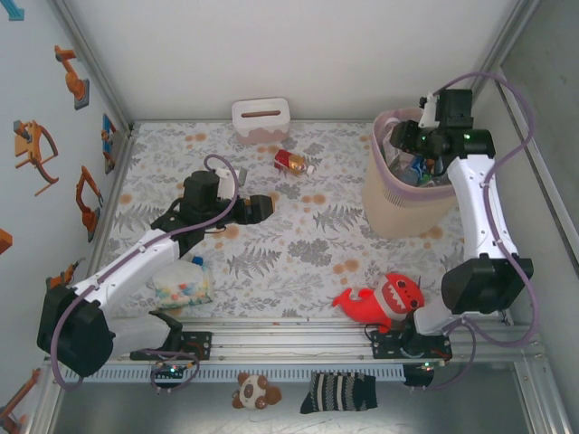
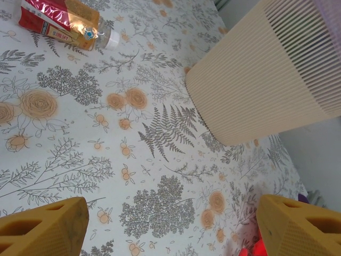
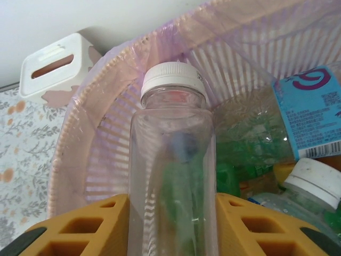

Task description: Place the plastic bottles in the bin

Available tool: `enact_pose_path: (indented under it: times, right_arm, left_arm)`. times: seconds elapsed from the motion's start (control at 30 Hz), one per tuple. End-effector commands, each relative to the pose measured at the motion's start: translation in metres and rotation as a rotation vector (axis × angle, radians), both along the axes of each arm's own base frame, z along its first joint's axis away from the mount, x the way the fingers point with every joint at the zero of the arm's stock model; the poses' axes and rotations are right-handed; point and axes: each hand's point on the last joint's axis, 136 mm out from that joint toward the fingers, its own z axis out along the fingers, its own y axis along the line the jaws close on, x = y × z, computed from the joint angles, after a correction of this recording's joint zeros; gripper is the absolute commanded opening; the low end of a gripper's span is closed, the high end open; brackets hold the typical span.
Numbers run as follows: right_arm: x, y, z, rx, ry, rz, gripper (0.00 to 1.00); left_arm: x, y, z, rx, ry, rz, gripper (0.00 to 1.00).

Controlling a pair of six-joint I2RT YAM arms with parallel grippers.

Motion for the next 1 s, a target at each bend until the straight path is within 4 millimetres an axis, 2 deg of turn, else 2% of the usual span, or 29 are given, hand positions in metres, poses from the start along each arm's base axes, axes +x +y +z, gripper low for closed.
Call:
enact_pose_path:
  times: [0.0,0.3,0.47,0.57,0.73,0.97]
  right_arm:
    - [0.002,0.008,-0.026,0.075,0.081,0.043,0.41]
    - [0.001,-0.004,-0.073,0.097,0.203,0.015,0.41]
    - [-0.002,-0.013,-0.087,0.083,0.236,-0.024,0.44]
    - [-0.003,-0.019,-0.075,0.058,0.208,-0.046,0.5]
    - [-0.005,-0.023,-0.036,0.039,0.13,-0.069,0.61]
    - [-0.016,-0.029,0.006,0.012,0.05,-0.092,0.62]
  left_arm:
    - [0.002,-0.003,0.004,-0.018,0.0,-0.007,0.82]
    - [0.001,-0.001,0.004,-0.018,0.003,0.002,0.82]
    - [0.0,-0.001,0.003,-0.023,0.01,0.005,0.81]
    - [0.0,-0.001,0.004,-0.025,0.01,0.004,0.82]
    - [0.001,-0.001,0.005,-0.028,0.008,0.005,0.81]
    - [0.001,-0.003,0.005,-0.034,0.009,0.004,0.82]
